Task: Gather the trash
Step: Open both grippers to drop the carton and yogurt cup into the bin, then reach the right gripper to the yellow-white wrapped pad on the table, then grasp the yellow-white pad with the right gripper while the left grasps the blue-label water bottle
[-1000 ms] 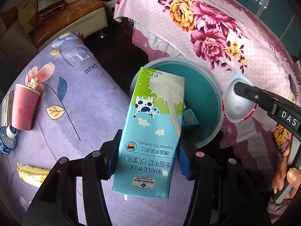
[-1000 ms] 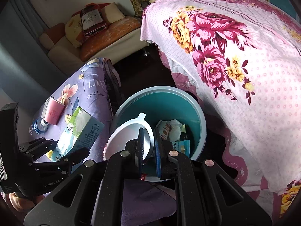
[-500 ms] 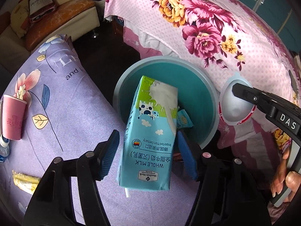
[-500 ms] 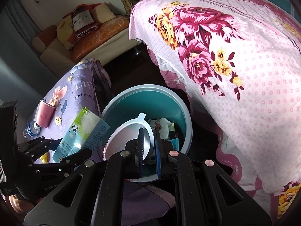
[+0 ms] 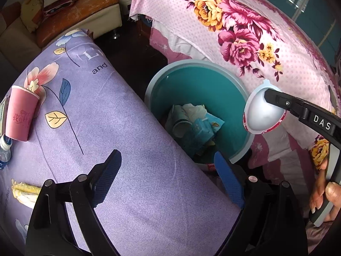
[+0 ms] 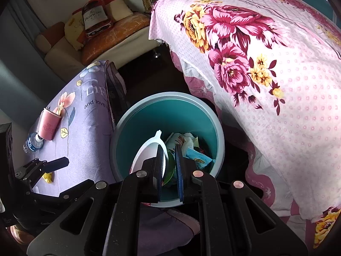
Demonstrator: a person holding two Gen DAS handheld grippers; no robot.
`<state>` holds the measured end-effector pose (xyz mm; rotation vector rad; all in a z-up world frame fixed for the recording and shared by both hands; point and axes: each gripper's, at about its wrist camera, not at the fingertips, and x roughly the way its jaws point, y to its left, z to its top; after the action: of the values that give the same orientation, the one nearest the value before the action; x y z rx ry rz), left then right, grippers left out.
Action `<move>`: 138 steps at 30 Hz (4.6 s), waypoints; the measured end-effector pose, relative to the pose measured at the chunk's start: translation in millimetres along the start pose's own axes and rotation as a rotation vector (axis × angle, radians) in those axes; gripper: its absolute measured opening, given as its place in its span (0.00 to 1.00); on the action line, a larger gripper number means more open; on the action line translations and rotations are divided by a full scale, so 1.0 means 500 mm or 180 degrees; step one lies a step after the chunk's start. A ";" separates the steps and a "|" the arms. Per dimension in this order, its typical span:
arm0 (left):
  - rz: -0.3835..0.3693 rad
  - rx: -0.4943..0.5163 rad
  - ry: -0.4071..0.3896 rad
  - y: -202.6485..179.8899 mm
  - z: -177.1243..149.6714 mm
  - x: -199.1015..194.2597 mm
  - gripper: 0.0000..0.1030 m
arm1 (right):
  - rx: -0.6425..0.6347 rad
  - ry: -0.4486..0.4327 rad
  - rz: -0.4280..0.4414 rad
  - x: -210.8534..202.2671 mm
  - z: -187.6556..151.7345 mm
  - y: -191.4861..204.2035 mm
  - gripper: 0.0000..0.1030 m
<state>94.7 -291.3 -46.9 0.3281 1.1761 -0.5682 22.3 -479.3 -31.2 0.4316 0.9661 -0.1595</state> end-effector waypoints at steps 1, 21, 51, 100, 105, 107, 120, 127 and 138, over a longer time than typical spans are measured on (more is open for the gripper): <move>-0.0004 -0.0021 0.0008 0.005 -0.003 0.000 0.86 | -0.0008 0.0014 -0.0008 0.002 0.000 0.003 0.12; -0.0077 -0.0382 -0.0078 0.121 -0.077 -0.054 0.89 | -0.0153 0.0270 0.0172 0.017 -0.010 0.104 0.76; 0.0392 -0.1262 -0.0288 0.530 -0.341 -0.191 0.91 | -0.2011 0.0737 0.0221 0.082 -0.104 0.613 0.86; 0.0281 0.0501 0.0047 0.735 -0.108 -0.139 0.91 | -0.1963 0.1530 0.0701 0.242 -0.103 0.740 0.10; 0.0240 0.0735 0.0176 0.702 -0.128 -0.111 0.93 | -0.1813 0.1551 0.0766 0.254 -0.084 0.712 0.10; 0.0122 0.0778 0.0204 0.685 -0.144 -0.108 0.93 | -0.1778 0.1537 0.0799 0.252 -0.079 0.704 0.10; 0.0274 0.0230 0.0130 0.656 -0.141 -0.122 0.93 | -0.1544 0.1400 0.0839 0.229 -0.043 0.625 0.12; 0.0371 -0.0109 0.0144 0.662 -0.094 -0.088 0.93 | -0.1349 0.1337 0.0868 0.240 -0.048 0.618 0.12; 0.0495 -0.0510 0.0465 0.660 -0.092 -0.031 0.70 | -0.1308 0.1240 0.0892 0.247 -0.039 0.601 0.12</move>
<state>245.4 5.9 -65.4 0.3246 1.3154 -0.3161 173.2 -192.0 -57.1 0.2153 1.2727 0.3861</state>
